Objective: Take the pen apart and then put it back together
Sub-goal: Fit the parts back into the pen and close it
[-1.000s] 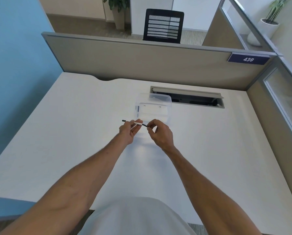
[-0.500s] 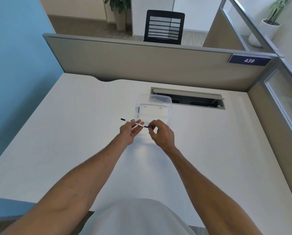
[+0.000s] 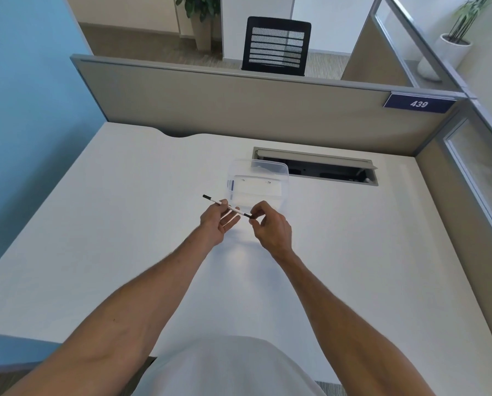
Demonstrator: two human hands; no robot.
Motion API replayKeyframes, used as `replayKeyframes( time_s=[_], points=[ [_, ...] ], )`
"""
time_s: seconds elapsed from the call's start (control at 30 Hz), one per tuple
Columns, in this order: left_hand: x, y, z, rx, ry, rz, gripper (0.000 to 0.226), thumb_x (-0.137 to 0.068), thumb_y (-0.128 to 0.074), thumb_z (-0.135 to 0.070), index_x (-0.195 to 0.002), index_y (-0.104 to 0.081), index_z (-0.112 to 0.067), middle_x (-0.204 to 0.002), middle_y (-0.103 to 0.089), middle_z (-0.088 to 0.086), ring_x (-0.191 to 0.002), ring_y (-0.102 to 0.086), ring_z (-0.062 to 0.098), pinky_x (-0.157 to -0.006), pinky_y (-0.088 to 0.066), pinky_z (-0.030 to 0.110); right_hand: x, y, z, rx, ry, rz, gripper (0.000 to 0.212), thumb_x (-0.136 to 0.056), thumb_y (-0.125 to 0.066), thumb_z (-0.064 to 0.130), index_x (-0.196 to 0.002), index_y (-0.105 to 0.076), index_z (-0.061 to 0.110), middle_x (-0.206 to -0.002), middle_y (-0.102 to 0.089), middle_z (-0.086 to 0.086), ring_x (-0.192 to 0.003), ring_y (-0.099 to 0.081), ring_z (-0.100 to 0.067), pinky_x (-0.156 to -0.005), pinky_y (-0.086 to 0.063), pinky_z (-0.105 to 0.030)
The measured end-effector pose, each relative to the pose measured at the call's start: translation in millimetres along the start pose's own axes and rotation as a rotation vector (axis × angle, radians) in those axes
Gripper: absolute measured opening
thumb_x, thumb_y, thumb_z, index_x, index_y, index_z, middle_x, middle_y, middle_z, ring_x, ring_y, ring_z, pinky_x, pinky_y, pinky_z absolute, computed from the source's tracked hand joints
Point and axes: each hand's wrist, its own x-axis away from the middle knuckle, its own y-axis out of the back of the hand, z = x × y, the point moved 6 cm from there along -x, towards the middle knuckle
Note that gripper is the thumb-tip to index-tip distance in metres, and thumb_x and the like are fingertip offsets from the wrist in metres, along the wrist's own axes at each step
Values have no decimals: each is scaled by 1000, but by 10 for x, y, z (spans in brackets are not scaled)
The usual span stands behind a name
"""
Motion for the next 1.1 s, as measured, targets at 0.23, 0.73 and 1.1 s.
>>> replayKeyframes(
  time_s=[0.23, 0.73, 1.1],
  points=[
    [38, -12, 47, -86, -34, 72, 29, -107, -68, -10, -136, -70, -8, -128, -71, 11, -140, -68, 31, -124, -51, 48, -32, 53, 16, -28, -56, 5, 13, -103, -75, 22, -116, -71, 24, -113, -83, 13, -89, -76, -19, -87, -65, -41],
    [39, 65, 58, -129, 35, 195, 28, -102, -72, -16, -129, -75, -7, -146, -73, 16, -141, -69, 33, -124, -51, 47, -95, 33, -316, -763, -339, 9, 23, -108, -70, 11, -126, -71, -4, -126, -76, -28, -98, -74, -32, -86, -52, -42],
    [17, 42, 175, -414, 132, 332, 44, -100, -75, -13, -142, -73, -2, -146, -73, 15, -120, -72, 25, -117, -55, 39, -103, 69, -489, -1065, -474, -11, 20, -112, -64, 16, -126, -69, 2, -138, -78, -19, -136, -73, -39, -123, -46, -62]
  ],
)
